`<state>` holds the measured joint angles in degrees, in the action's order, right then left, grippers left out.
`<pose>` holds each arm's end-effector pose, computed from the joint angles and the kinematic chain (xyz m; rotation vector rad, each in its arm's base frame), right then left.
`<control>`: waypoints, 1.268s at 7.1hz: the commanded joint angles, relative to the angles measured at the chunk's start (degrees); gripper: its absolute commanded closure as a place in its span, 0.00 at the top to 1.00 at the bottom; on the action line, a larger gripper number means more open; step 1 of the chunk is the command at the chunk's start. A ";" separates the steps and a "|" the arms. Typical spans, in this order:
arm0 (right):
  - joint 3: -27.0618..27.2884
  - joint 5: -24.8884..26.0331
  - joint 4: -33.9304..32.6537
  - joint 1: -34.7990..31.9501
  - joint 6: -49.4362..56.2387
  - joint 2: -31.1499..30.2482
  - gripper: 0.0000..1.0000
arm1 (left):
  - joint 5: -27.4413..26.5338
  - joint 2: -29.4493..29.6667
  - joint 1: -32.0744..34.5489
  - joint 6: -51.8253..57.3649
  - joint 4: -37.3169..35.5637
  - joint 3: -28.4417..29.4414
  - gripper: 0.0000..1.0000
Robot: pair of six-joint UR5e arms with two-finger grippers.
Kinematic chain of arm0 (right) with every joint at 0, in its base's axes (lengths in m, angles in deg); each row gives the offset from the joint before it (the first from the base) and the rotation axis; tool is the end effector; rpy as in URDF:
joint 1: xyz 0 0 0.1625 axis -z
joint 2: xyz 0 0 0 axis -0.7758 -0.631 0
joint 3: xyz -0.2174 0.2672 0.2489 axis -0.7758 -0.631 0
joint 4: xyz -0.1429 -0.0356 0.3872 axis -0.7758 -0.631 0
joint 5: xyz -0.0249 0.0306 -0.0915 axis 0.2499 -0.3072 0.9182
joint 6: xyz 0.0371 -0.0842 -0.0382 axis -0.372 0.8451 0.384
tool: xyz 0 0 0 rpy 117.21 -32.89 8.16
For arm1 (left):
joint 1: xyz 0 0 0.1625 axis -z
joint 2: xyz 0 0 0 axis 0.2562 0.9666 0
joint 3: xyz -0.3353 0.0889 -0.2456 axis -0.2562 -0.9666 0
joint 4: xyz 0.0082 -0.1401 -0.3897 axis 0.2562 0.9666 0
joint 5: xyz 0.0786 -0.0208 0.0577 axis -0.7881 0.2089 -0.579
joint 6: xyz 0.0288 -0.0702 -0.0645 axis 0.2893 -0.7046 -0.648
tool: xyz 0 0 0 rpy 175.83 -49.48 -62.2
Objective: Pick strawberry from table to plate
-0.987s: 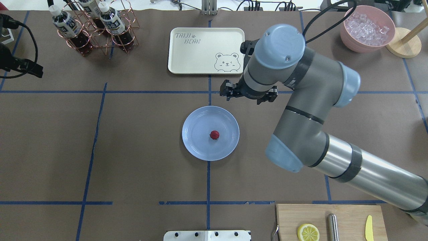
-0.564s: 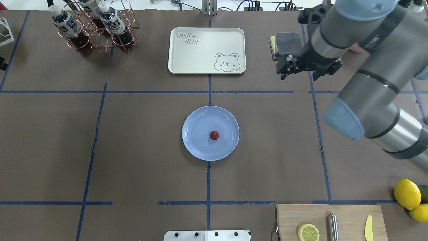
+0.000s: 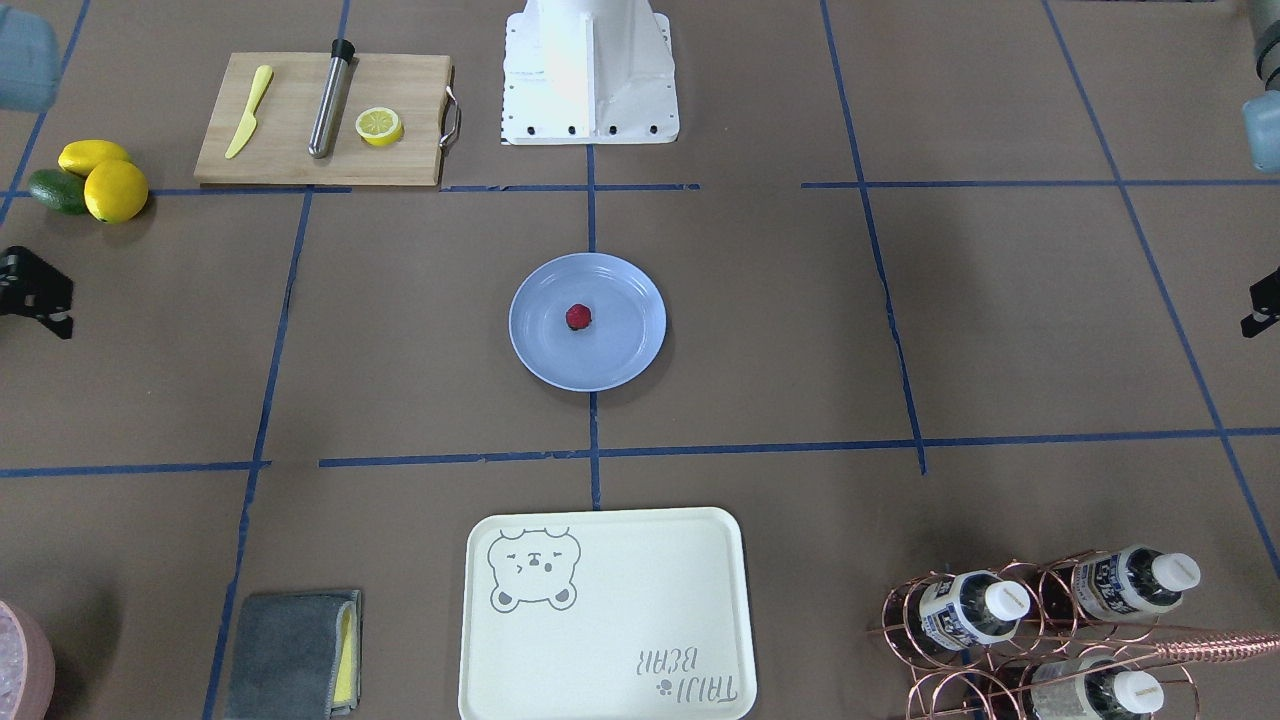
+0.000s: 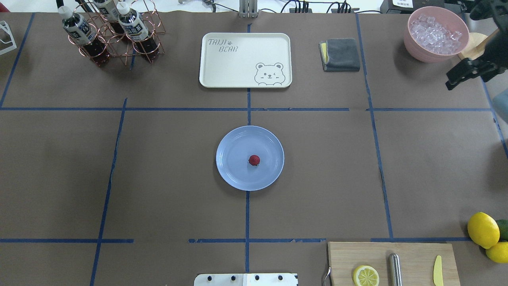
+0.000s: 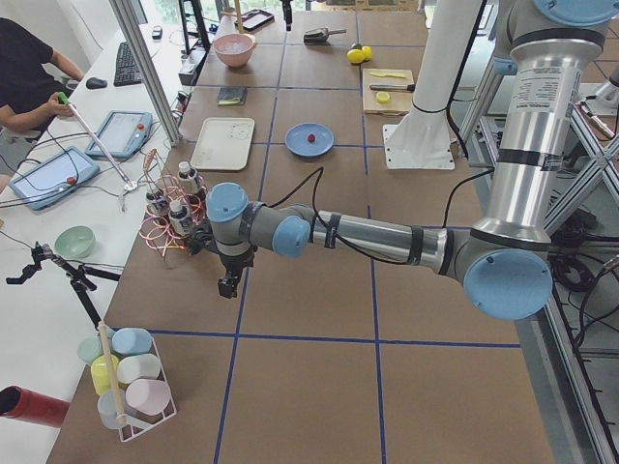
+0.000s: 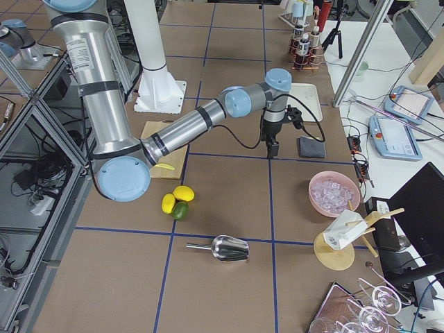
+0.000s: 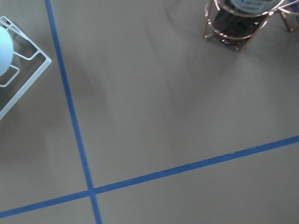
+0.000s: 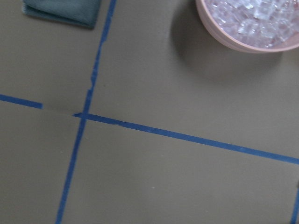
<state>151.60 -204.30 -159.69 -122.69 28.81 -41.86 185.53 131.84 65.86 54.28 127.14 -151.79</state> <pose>-0.1043 -0.5463 0.4342 0.0899 -0.7183 -0.1805 0.0247 -0.5563 0.5793 0.2036 0.7625 0.2748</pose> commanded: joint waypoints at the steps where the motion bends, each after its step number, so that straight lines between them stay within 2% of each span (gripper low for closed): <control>1: -3.61 -2.67 0.16 -6.12 3.48 -3.57 1.00 | 0.08 -1.53 0.51 1.21 0.52 0.15 1.00; 2: -7.02 -4.32 1.90 -10.93 5.05 -5.50 1.00 | 0.08 -1.62 0.59 1.12 0.53 -0.03 1.00; 4: -12.29 -5.83 14.68 -12.12 7.61 -12.35 1.00 | 0.08 -1.71 0.60 1.30 0.53 -0.12 1.00; 5: -14.06 -7.40 18.41 -12.03 8.05 -12.55 1.00 | -0.01 -1.71 0.60 1.30 0.53 -0.21 1.00; 7: -20.99 -7.94 27.28 -12.30 7.87 -12.99 1.00 | -0.01 -2.06 0.60 1.30 0.61 -0.21 1.00; 9: -20.42 -8.82 27.94 -15.62 8.14 -12.64 1.00 | -0.01 -2.50 0.59 1.30 0.53 -0.12 1.00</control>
<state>131.18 -212.67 -132.47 -136.40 36.82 -54.67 185.52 129.55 66.43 55.58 127.74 -151.98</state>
